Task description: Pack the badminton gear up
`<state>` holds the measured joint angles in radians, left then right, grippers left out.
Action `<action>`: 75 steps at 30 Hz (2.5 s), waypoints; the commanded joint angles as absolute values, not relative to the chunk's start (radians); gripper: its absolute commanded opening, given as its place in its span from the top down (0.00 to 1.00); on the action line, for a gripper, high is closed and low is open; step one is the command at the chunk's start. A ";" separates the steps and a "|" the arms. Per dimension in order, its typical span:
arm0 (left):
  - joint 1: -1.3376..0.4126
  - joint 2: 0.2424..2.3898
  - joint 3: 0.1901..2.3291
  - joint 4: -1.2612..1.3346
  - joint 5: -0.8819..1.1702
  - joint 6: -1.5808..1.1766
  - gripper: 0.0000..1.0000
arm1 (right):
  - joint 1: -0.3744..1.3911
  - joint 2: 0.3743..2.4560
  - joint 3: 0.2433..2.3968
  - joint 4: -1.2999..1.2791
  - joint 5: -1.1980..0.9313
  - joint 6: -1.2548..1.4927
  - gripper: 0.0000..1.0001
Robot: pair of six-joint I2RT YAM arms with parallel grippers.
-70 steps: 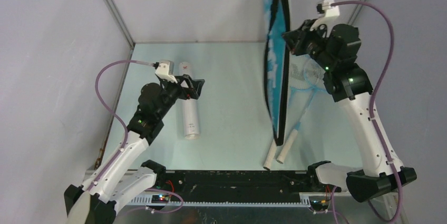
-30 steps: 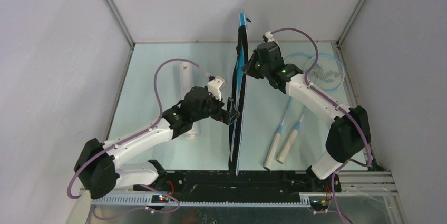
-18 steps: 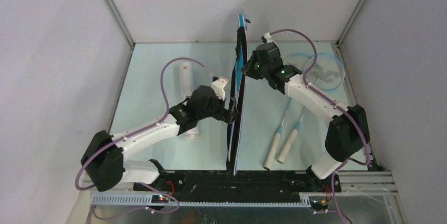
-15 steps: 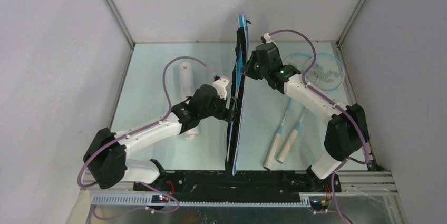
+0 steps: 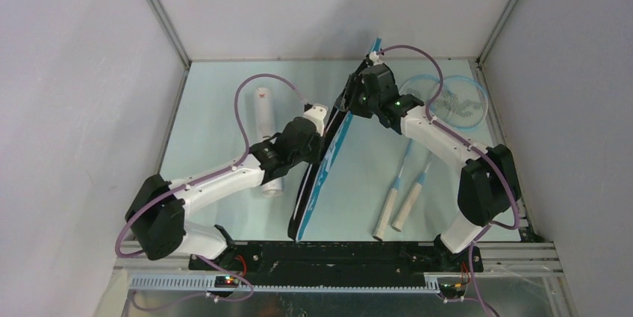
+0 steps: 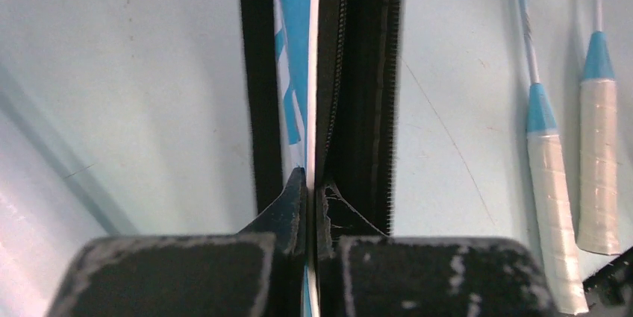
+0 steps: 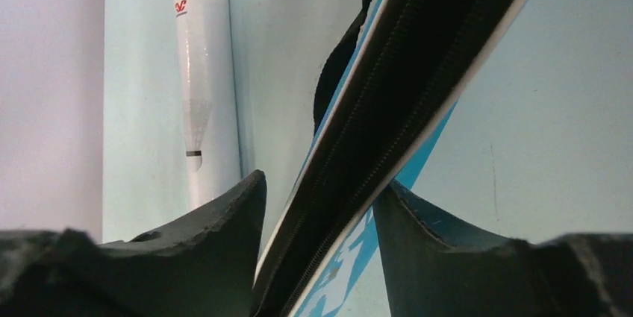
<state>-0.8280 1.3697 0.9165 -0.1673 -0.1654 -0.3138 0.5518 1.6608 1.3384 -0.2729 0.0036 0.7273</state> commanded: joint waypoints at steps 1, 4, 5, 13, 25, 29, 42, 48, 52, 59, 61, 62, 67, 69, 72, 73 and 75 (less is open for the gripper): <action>-0.827 1.368 0.979 -0.160 -0.270 -0.325 1.00 | 0.559 1.643 1.340 -0.243 -0.028 0.664 0.37; -0.832 1.370 0.992 -0.171 -0.299 -0.337 1.00 | 0.567 1.647 1.339 -0.257 -0.023 0.641 0.31; -0.835 1.371 1.001 -0.182 -0.323 -0.343 1.00 | 0.572 1.647 1.340 -0.261 -0.017 0.637 0.30; -0.846 1.375 1.023 -0.218 -0.407 -0.378 1.00 | 0.596 1.649 1.338 -0.310 0.000 0.620 0.28; -0.846 1.350 1.007 -0.224 -0.479 -0.491 1.00 | 0.586 1.521 1.199 -0.276 0.079 0.618 0.27; -0.847 1.357 1.014 -0.227 -0.480 -0.502 1.00 | 0.575 1.481 1.143 -0.229 0.046 0.623 0.26; -0.846 1.346 1.016 -0.223 -0.445 -0.528 1.00 | 0.536 1.439 1.016 -0.167 0.041 0.616 0.20; -0.846 1.338 1.016 -0.226 -0.442 -0.543 1.00 | 0.490 1.398 0.930 -0.177 0.085 0.615 0.20; -0.845 1.334 1.015 -0.234 -0.454 -0.561 1.00 | 0.417 1.352 0.872 -0.226 0.132 0.625 0.20; -0.825 1.338 1.016 -0.236 -0.456 -0.633 1.00 | 0.261 1.334 0.831 -0.321 0.231 0.618 0.21; -0.807 1.334 1.012 -0.234 -0.446 -0.662 1.00 | 0.208 1.328 0.831 -0.352 0.251 0.623 0.21; -0.793 1.331 1.006 -0.231 -0.443 -0.673 1.00 | 0.169 1.327 0.831 -0.368 0.256 0.628 0.21; -0.735 1.311 0.965 -0.180 -0.368 -0.742 1.00 | 0.055 1.356 0.831 -0.389 0.309 0.627 0.22; -0.704 1.306 0.947 -0.161 -0.334 -0.767 1.00 | 0.018 1.385 0.831 -0.380 0.296 0.625 0.23; -0.690 1.298 0.931 -0.145 -0.313 -0.786 1.00 | -0.046 1.447 0.832 -0.348 0.259 0.625 0.26; -0.687 1.296 0.930 -0.143 -0.311 -0.791 1.00 | -0.052 1.459 0.836 -0.331 0.251 0.621 0.27; -0.681 1.293 0.930 -0.141 -0.301 -0.798 1.00 | -0.064 1.526 0.860 -0.331 0.230 0.621 0.29</action>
